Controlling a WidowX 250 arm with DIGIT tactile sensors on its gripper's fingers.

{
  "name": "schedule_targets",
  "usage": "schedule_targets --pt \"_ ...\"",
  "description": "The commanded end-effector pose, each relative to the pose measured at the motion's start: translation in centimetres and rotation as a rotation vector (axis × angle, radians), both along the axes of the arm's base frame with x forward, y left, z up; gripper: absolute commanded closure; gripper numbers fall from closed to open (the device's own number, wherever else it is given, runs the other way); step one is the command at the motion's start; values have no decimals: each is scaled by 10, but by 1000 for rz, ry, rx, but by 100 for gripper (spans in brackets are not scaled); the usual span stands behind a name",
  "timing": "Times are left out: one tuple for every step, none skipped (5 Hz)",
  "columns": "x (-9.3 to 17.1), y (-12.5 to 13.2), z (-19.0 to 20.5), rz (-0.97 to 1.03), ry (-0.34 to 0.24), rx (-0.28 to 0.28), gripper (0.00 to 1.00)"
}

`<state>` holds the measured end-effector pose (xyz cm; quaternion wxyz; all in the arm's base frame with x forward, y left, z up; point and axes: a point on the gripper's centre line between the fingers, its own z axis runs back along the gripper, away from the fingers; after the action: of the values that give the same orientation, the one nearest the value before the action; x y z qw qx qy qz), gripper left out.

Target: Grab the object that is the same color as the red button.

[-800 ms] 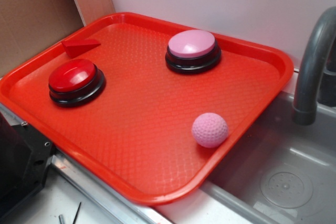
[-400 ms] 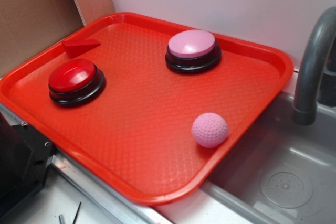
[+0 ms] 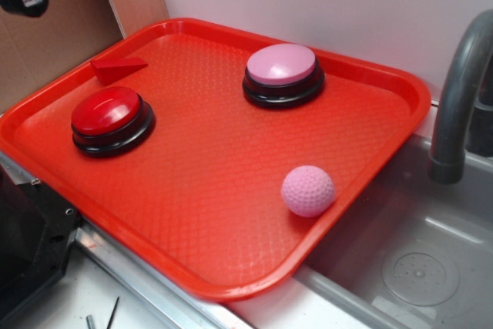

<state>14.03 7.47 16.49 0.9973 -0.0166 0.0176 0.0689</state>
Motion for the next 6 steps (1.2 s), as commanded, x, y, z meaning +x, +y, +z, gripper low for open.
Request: schedule_targets --pt "3 36 -18 -93 -91 55 0" --pt "3 36 -18 -93 -91 55 0" --pt "3 36 -18 -93 -91 55 0" --pt "27 61 -52 -101 -28 122 0" --pt "51 61 -57 -295 -121 133 0" --pt "71 52 -77 -299 -96 171 0"
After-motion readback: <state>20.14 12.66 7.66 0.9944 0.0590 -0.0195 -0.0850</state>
